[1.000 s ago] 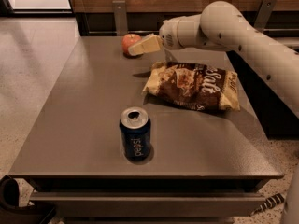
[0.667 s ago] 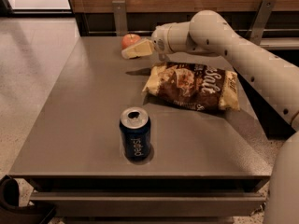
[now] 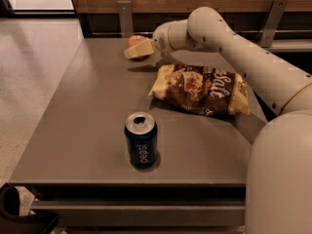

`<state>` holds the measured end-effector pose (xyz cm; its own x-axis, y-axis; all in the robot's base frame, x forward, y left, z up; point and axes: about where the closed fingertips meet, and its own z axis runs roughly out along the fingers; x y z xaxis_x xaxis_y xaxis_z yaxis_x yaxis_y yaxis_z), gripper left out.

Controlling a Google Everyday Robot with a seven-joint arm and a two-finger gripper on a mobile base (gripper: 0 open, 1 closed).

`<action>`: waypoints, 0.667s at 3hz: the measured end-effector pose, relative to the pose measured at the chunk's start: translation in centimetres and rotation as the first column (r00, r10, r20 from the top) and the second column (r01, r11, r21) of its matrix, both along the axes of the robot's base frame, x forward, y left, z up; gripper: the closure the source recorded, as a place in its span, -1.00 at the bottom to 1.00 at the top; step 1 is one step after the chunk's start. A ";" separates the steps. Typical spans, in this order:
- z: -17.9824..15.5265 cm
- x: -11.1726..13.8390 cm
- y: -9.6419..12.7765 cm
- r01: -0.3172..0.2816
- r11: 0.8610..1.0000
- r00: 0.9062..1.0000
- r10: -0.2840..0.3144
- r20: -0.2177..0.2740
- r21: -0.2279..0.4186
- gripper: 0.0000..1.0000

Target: Pick apple

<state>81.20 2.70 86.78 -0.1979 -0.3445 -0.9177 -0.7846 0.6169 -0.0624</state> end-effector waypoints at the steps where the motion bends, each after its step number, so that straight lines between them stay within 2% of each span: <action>1: -1.7 0.9 1.6 -0.018 1.000 0.999 0.018 -0.041 0.003 -0.88; 2: -2.6 1.0 2.3 -0.028 1.000 0.998 0.028 -0.063 0.010 -0.88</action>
Offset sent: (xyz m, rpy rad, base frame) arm 0.0114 0.0242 -0.0325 0.0164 0.0840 0.0303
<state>82.18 5.00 84.16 -0.2458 -0.3425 -0.9068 -0.8038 0.5949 -0.0068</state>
